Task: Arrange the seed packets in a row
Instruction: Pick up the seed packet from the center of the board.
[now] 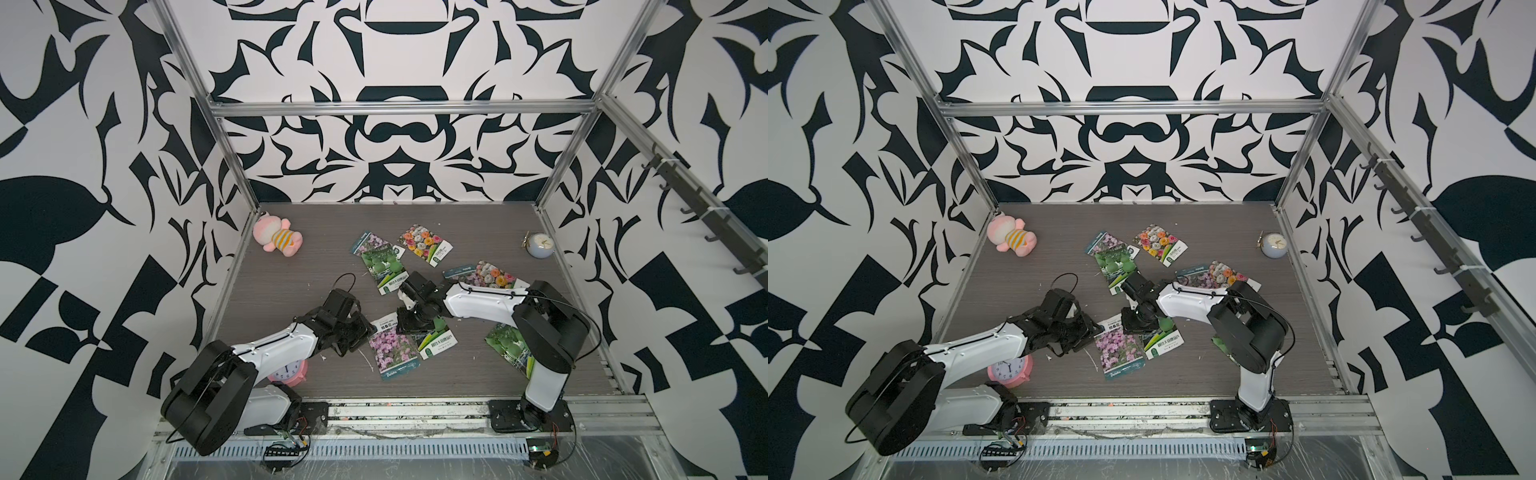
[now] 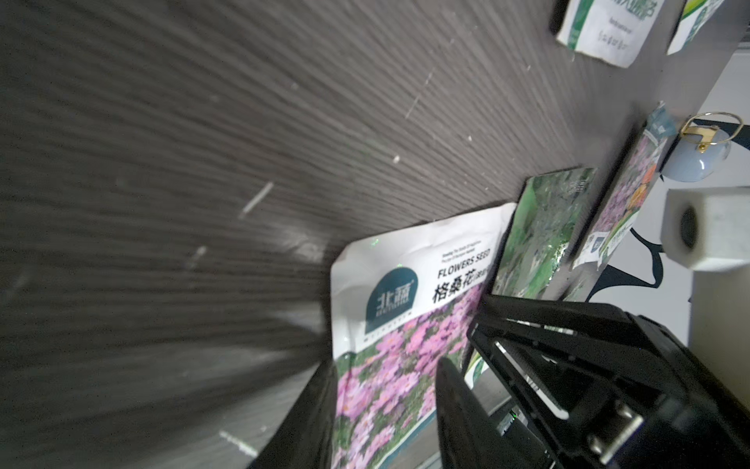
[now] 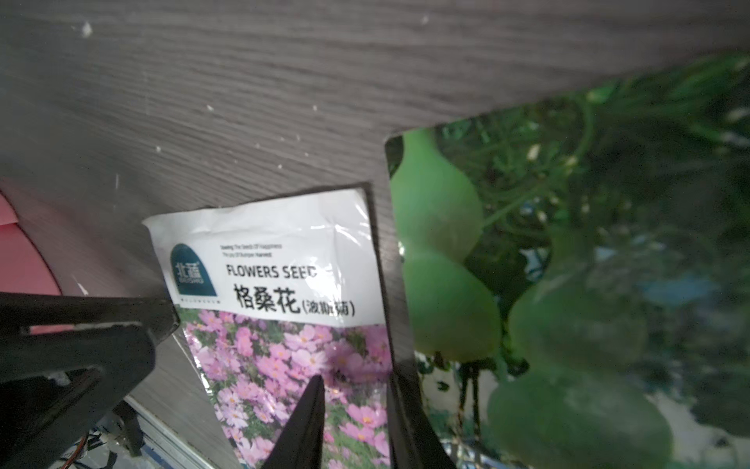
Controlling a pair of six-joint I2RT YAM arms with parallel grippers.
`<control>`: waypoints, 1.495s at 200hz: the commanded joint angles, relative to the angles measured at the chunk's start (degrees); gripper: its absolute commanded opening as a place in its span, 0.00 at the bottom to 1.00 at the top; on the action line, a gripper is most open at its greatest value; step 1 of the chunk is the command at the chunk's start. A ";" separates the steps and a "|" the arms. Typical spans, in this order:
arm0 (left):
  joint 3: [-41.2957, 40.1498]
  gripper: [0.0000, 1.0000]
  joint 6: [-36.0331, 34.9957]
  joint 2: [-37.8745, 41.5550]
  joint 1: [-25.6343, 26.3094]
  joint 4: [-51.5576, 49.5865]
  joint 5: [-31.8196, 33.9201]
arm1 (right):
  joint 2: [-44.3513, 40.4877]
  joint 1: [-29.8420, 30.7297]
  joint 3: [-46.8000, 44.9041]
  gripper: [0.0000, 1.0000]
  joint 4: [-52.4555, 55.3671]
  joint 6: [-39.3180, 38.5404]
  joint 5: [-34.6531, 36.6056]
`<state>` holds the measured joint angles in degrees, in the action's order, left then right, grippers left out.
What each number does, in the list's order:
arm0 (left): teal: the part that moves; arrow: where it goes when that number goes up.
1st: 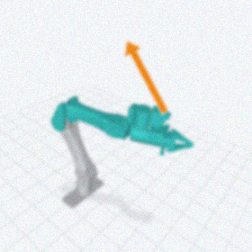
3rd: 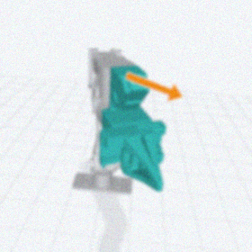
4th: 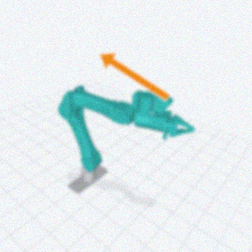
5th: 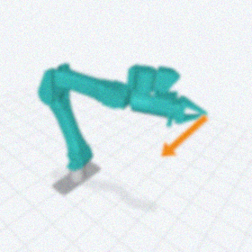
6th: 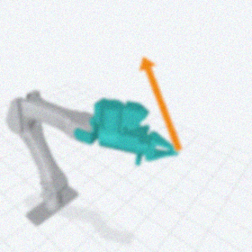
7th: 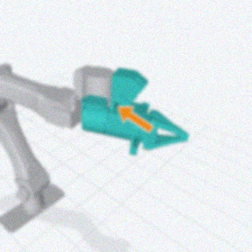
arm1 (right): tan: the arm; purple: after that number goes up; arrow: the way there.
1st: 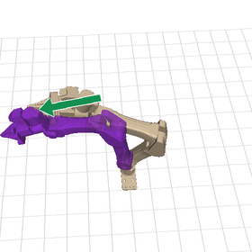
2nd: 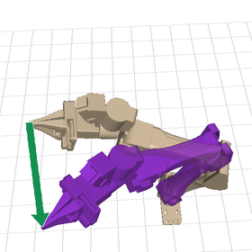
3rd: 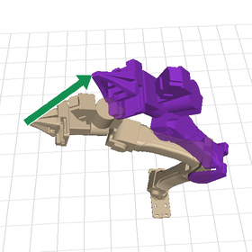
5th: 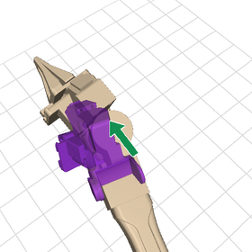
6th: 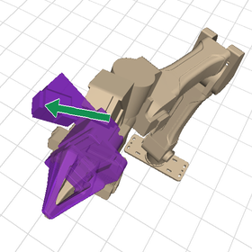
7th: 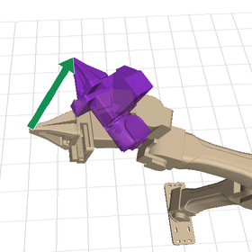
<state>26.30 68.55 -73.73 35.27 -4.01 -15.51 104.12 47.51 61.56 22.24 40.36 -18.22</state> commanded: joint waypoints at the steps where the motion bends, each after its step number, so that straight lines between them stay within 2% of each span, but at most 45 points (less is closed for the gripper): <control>1: -1.56 0.41 -1.10 -0.76 0.15 0.47 0.04 | 0.21 0.24 1.50 0.30 1.34 -0.67 0.90; 67: -3.96 0.38 -2.34 -1.68 0.15 2.89 -1.49 | 0.65 0.30 -0.25 0.29 0.40 1.44 0.74; 131: -3.63 0.20 -5.27 -1.80 0.16 9.78 -2.72 | 0.26 0.24 -2.98 0.27 -4.58 4.21 -1.77; 159: -3.48 0.00 -5.99 -0.16 0.07 9.53 -3.82 | -1.56 0.06 -3.14 0.27 -6.00 4.01 -1.71; 181: -0.89 0.00 -9.05 3.86 -0.51 4.16 -3.59 | -4.96 -1.70 -2.52 0.31 -6.89 2.85 -1.33; 199: 2.85 0.00 -12.56 6.47 -3.10 -1.67 -6.23 | -7.62 -4.78 -3.23 0.42 -10.00 2.54 -4.53; 234: 9.96 0.00 -16.79 9.55 -12.90 -6.49 -18.18 | -9.04 -10.58 -3.76 0.64 -18.60 1.72 -18.90; 255: 14.86 0.00 -18.31 8.85 -17.33 -7.81 -23.42 | -8.76 -11.37 -1.62 0.71 -22.91 2.32 -24.96; 274: 18.32 0.00 -19.23 6.93 -20.38 -8.61 -26.90 | -8.34 -11.36 -0.15 0.70 -27.75 5.21 -28.83; 299: 20.53 0.00 -20.08 4.56 -23.15 -8.75 -29.34 | -7.88 -11.38 -0.21 0.58 -33.94 9.57 -31.59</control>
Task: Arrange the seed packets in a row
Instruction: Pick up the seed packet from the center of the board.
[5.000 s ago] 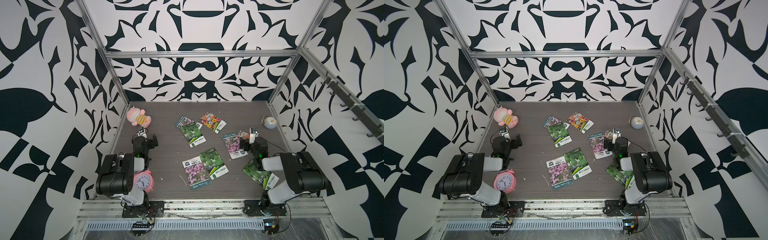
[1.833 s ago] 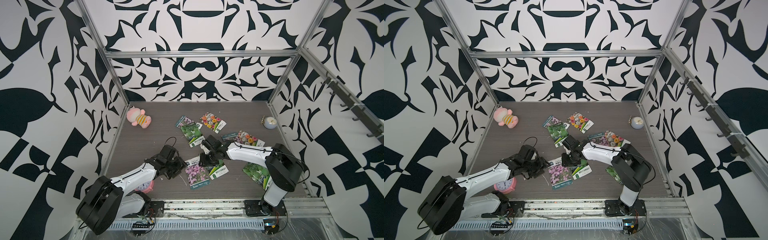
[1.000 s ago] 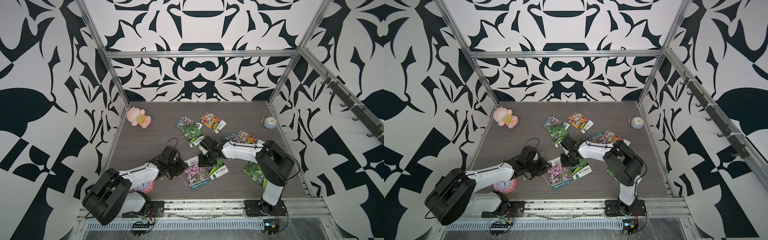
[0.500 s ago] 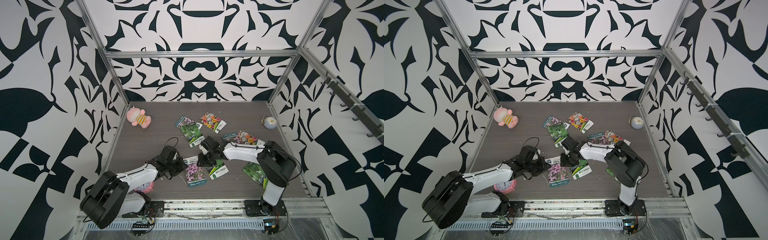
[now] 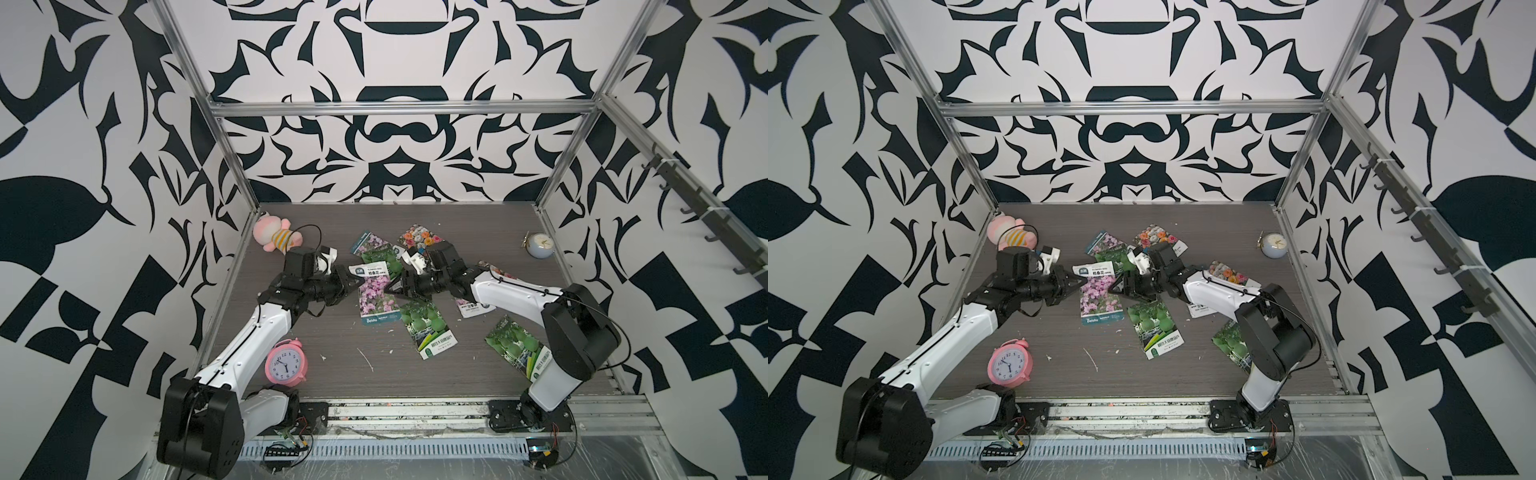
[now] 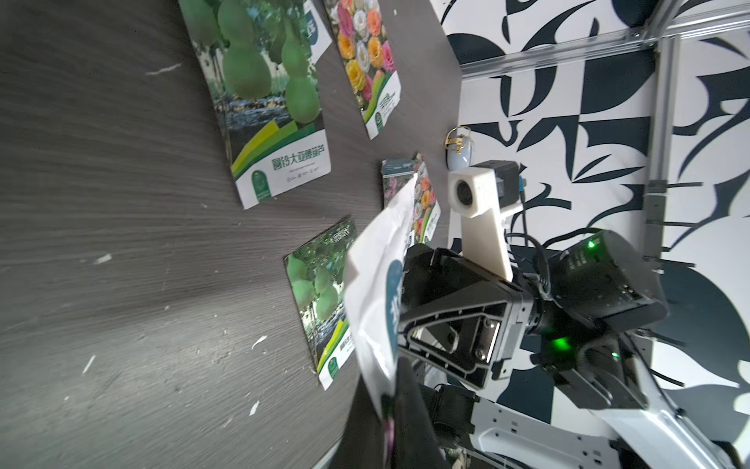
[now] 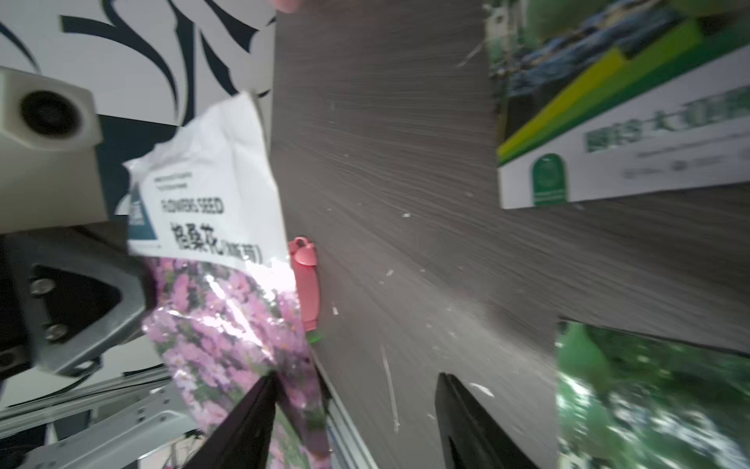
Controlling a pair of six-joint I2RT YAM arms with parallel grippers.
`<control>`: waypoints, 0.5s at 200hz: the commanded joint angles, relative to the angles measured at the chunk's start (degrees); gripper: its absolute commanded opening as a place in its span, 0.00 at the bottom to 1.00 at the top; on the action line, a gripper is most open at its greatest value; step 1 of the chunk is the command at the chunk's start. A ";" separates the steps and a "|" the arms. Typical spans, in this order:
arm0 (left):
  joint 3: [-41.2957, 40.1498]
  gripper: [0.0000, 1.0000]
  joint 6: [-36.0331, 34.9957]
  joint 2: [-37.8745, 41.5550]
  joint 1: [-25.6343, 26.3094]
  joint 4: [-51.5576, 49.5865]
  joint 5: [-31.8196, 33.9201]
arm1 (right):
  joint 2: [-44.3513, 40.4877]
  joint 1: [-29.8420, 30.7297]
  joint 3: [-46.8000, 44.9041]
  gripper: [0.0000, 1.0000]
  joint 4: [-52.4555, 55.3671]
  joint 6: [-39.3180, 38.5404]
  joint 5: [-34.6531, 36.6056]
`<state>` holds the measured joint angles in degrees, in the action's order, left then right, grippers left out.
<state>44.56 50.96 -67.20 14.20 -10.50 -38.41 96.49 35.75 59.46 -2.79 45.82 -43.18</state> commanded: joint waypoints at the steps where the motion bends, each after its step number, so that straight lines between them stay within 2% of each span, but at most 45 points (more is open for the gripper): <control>1: 2.33 0.00 -2.46 -2.10 -2.16 -2.25 -6.51 | -0.25 0.38 1.89 0.57 -9.08 4.24 -6.69; 35: 3.55 0.00 -3.38 -3.36 -4.30 -2.97 -6.72 | -0.60 0.29 0.42 0.39 -14.66 8.84 -7.35; 48: 3.94 0.00 -4.09 -3.47 -4.57 -4.17 -5.88 | -0.92 0.27 0.04 0.29 -15.36 9.72 -6.57; 60: 4.34 0.00 -4.63 -3.46 -4.77 -5.23 -5.01 | -1.12 0.38 0.04 0.16 -14.94 9.82 -5.58; 69: 4.55 0.00 -5.07 -3.40 -4.95 -5.73 -4.83 | -1.13 0.38 0.30 0.01 -14.43 9.98 -5.04; 80: 5.04 0.00 -5.32 -3.34 -5.05 -6.31 -4.25 | -0.97 0.63 0.81 0.00 -13.56 9.69 -4.36; 87: 5.61 0.08 -5.92 -3.25 -5.19 -7.56 -3.48 | -0.74 0.88 1.23 0.00 -12.60 9.32 -3.53; 100: 7.47 0.41 -7.71 -2.98 -5.48 -12.26 -0.09 | -0.05 1.23 2.03 0.00 -10.69 8.64 -1.92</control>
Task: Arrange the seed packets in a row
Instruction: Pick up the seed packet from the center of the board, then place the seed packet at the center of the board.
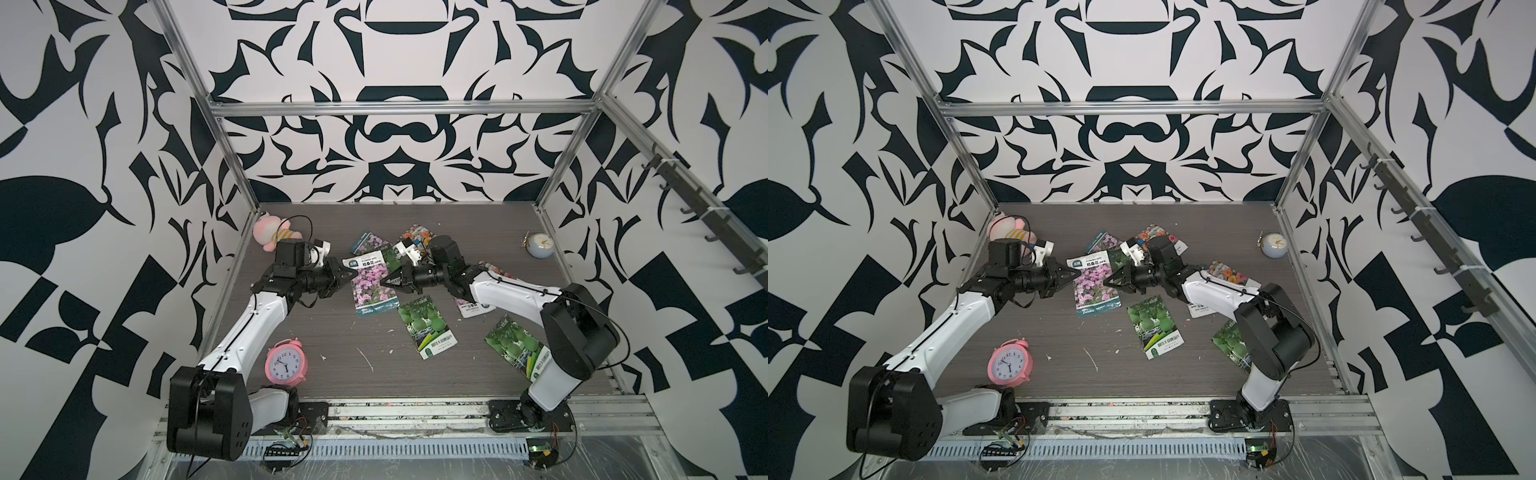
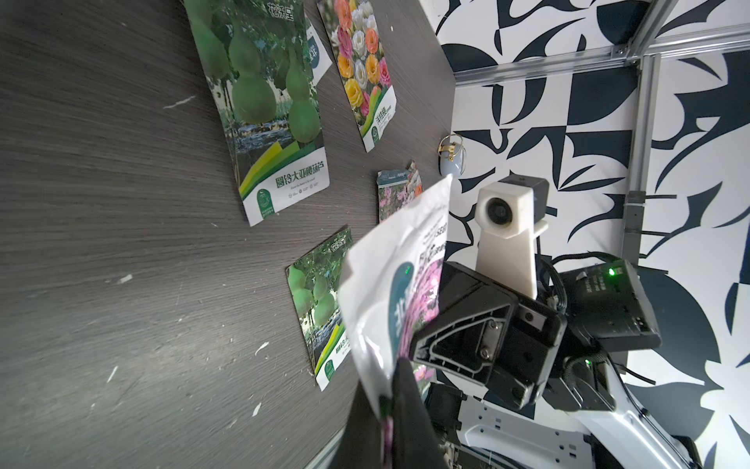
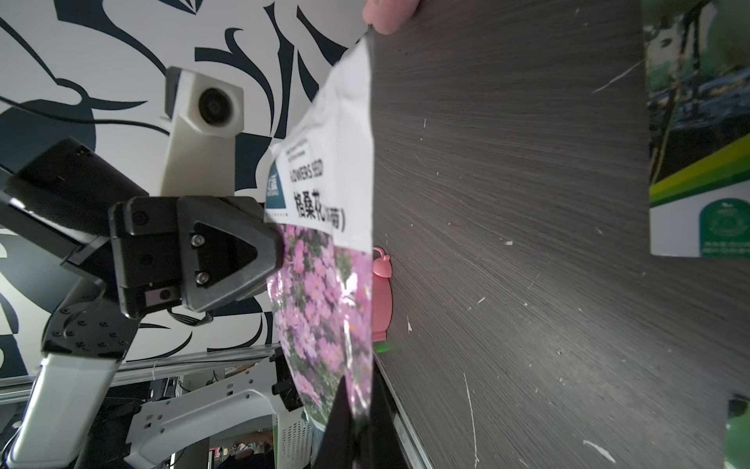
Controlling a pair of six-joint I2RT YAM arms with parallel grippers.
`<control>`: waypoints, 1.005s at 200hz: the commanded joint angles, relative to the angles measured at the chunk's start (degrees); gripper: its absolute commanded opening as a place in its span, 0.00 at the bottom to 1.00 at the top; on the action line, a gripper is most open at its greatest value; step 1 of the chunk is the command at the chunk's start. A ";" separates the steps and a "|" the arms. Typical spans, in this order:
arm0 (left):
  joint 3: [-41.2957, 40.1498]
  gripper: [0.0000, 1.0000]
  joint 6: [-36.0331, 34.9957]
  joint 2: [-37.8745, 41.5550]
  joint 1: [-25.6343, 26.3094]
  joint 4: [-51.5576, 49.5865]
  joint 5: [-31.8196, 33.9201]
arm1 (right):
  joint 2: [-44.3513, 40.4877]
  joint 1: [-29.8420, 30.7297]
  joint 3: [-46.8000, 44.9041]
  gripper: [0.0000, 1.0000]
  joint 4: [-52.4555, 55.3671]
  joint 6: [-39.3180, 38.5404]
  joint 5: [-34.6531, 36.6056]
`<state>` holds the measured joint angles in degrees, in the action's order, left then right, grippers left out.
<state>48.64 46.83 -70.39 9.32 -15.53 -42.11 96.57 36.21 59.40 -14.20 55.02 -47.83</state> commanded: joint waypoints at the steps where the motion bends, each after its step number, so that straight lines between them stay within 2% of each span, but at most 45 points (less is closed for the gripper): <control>1: 3.52 0.43 -3.80 0.27 -0.66 -7.72 4.00 | -0.06 0.83 2.11 0.00 0.82 -0.59 2.92; 11: 5.41 0.63 -6.09 0.90 -0.95 -12.61 8.15 | 0.85 1.30 2.97 0.00 2.17 -0.78 4.98; 21: 7.20 0.78 -8.69 1.83 -1.27 -17.61 13.87 | 2.41 2.04 4.12 0.00 3.15 -0.97 7.19; 45: 11.12 1.00 -13.31 4.13 -2.60 -27.25 28.70 | 8.67 5.44 10.58 0.00 5.96 -1.48 13.45; 59: 12.31 0.99 -14.70 6.03 -4.00 -29.45 32.79 | 14.09 8.23 16.75 0.00 8.18 -1.55 17.48; 70: 12.08 0.99 -13.89 7.86 -5.63 -29.43 33.14 | 18.65 10.29 21.92 0.00 8.66 -1.16 20.18; 137: 8.21 0.99 -10.88 12.91 -17.94 -29.82 27.26 | 40.26 17.12 46.24 0.00 8.16 8.66 34.72; 168: 6.91 0.99 -10.18 12.47 -19.83 -29.82 25.77 | 48.64 19.71 58.13 0.00 13.35 11.48 38.46; 175: 6.80 1.00 -10.21 12.11 -19.93 -29.82 25.97 | 50.00 19.91 60.57 0.08 15.20 11.51 38.49; 190: 7.07 0.99 -10.61 11.36 -20.02 -30.34 27.05 | 50.98 19.96 65.49 0.35 19.91 10.20 37.07; 201: 7.25 0.99 -11.12 10.83 -20.00 -30.42 27.79 | 48.64 19.99 64.82 0.56 21.10 9.05 36.96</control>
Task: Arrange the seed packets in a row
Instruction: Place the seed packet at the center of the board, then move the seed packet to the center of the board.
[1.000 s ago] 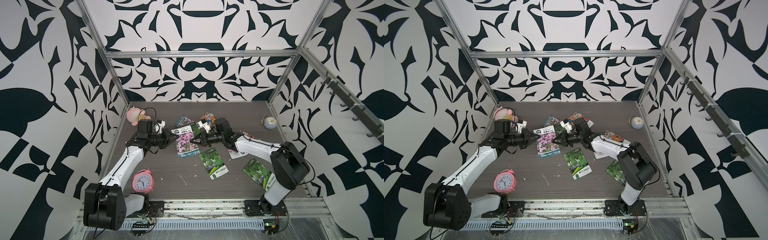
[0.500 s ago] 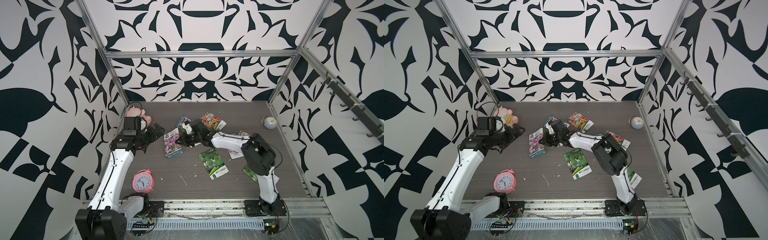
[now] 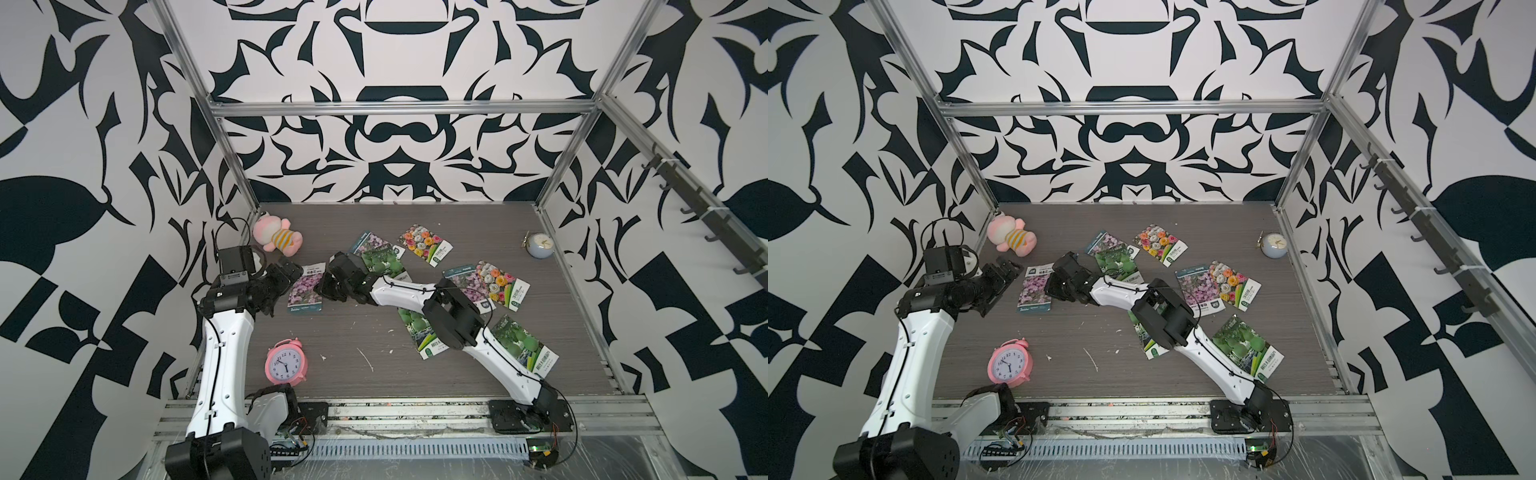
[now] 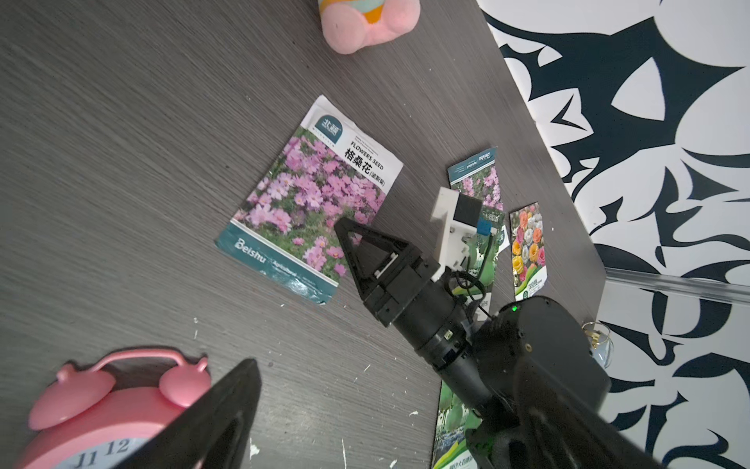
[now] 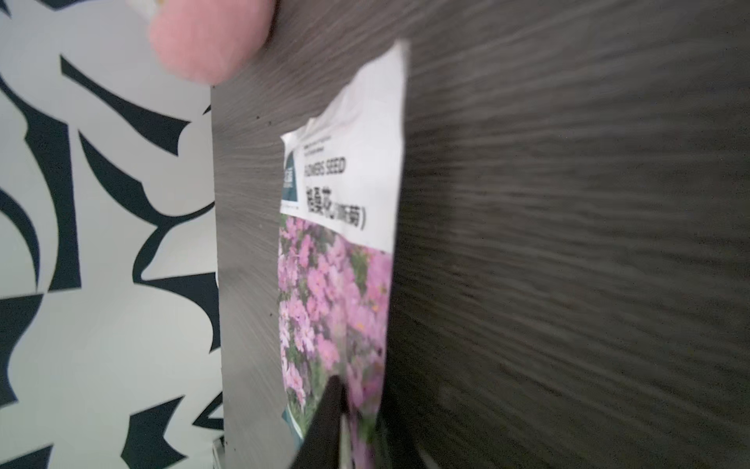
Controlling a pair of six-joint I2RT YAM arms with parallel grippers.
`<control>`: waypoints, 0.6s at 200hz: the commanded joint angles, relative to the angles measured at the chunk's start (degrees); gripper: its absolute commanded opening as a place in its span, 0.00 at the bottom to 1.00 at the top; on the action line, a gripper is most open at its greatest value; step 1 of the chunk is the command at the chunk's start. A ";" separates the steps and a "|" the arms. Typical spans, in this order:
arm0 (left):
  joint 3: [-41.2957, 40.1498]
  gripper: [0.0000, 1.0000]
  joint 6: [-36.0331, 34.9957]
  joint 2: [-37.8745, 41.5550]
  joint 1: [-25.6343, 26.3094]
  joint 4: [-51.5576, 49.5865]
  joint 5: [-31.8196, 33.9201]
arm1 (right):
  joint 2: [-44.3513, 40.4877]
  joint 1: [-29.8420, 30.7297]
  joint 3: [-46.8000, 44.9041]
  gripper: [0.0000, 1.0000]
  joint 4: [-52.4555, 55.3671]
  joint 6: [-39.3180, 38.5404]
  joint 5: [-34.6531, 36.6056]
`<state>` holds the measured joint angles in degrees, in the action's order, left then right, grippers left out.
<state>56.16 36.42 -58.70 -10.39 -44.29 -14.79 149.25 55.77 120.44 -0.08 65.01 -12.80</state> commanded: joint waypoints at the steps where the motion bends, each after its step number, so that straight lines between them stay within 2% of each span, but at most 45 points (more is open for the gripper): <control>1: -0.18 0.99 -0.73 -0.97 -0.31 -1.66 0.55 | -4.31 0.41 3.50 0.57 6.91 -1.03 1.95; 8: -0.04 0.99 -0.74 -1.33 -0.26 -1.67 1.16 | -7.16 0.31 0.60 0.62 6.57 -1.62 2.47; 25: 0.42 1.00 -0.41 -2.54 -0.32 -1.35 2.31 | -15.10 -0.12 -8.09 0.67 4.55 -2.65 3.66; 46: 0.48 1.00 0.29 -4.95 -0.31 0.36 2.33 | -24.08 -1.43 -20.20 0.67 1.43 -2.36 4.96; 69: 0.28 0.95 1.19 -9.72 0.30 3.07 -0.24 | -32.69 -4.15 -32.85 0.68 -1.36 -3.01 5.69; 94: -0.28 0.90 4.00 -17.07 4.82 8.60 0.89 | -39.53 -7.38 -41.81 0.71 -0.82 -6.93 7.11; 107: 1.22 0.86 3.91 -21.79 8.83 9.84 5.21 | -42.23 -8.55 -44.94 0.72 0.26 -9.92 8.23; 120: 6.12 0.82 1.78 -27.24 14.02 5.38 15.47 | -44.45 -9.59 -47.47 0.73 1.86 -11.77 9.13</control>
<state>56.80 39.44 -78.46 -3.36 -37.52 -11.38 108.90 47.37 76.82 0.23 58.85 -6.81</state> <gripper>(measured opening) 0.861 0.723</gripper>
